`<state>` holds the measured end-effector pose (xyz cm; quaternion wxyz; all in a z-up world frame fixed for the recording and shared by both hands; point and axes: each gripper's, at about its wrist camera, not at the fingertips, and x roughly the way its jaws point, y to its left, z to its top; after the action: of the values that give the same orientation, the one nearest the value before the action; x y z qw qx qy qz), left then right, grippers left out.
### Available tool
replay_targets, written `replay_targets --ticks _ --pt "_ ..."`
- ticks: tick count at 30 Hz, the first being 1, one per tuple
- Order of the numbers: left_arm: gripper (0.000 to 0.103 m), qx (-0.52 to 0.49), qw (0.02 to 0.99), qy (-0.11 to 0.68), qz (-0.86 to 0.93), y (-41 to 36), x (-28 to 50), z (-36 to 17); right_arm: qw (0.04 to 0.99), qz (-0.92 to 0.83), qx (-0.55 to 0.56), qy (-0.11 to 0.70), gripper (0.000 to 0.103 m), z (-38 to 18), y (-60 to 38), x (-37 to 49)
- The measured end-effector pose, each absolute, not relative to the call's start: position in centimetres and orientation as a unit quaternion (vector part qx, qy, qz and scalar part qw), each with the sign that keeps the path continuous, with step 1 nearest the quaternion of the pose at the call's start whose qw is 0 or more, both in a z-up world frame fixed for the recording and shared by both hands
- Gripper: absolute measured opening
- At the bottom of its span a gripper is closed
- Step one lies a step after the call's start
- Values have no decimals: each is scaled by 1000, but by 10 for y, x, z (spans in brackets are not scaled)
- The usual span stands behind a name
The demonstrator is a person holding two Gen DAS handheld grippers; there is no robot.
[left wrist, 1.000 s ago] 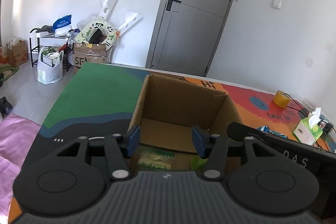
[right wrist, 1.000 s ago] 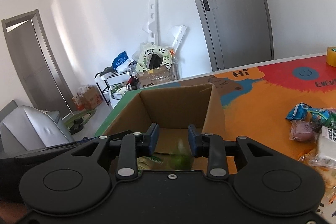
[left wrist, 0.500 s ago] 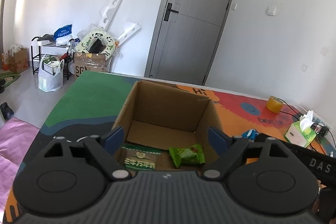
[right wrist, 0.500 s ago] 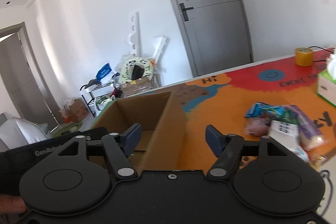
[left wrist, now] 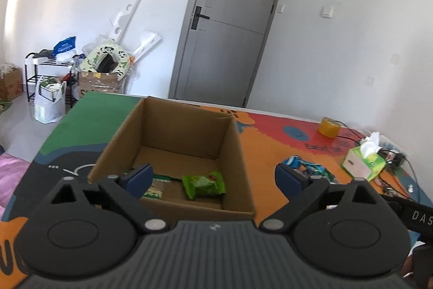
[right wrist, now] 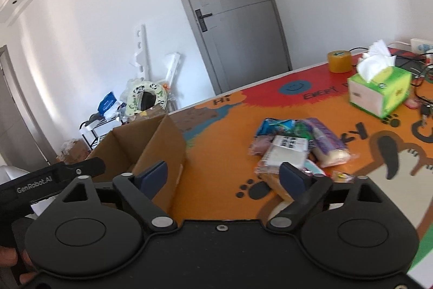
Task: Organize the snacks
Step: 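Move both tools back to the snack pile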
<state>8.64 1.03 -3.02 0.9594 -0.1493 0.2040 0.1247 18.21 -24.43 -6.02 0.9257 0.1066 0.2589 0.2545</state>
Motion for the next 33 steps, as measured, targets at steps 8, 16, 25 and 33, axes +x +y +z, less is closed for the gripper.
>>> replay_targets --ticks 8,16,25,33 --pt "97 -147 962 203 107 -6 82 -31 932 232 116 252 96 -63 -271 177" --pt "97 -139 965 204 89 -32 78 -32 936 213 120 254 96 -69 -303 168" --pt "97 -129 964 225 50 -67 85 -46 934 190 128 274 96 -89 -334 167" --pt "97 -123 961 246 34 -89 96 -61 929 185 132 292 91 -104 -341 170"
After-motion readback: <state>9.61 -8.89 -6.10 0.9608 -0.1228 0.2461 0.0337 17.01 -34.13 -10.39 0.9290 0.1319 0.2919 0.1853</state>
